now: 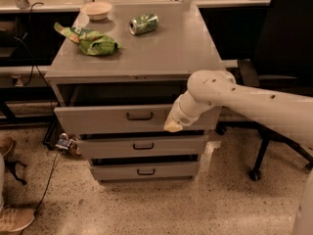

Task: Close top drawer

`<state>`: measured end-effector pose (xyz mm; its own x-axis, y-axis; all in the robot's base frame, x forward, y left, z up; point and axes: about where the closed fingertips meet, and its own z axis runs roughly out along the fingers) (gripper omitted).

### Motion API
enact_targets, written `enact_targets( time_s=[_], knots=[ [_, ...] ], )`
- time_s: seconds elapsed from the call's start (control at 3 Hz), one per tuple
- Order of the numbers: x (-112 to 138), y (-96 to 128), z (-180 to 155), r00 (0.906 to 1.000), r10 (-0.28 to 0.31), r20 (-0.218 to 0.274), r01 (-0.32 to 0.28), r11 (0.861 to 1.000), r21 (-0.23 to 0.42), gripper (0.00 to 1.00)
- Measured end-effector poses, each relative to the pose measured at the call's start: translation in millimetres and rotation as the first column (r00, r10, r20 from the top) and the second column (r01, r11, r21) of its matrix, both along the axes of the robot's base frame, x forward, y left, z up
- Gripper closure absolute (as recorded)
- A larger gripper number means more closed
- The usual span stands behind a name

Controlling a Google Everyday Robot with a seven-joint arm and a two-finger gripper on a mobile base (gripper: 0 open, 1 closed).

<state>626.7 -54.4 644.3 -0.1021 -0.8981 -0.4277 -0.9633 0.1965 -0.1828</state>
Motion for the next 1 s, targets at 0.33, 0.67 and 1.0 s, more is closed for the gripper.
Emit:
enact_targets(
  time_s=[0.33,0.67,1.0],
  knots=[
    [0.0,0.0,0.0,1.0000,0.000,0.000,0.000,1.000,0.000,1.00],
    [27.6,-8.9,-2.8,0.9991,-0.012,0.040,0.011,1.000,0.012,1.00],
    [41.0,-12.7,-3.4,0.9980,-0.019,0.060,0.018,1.000,0.019,1.00]
  ],
)
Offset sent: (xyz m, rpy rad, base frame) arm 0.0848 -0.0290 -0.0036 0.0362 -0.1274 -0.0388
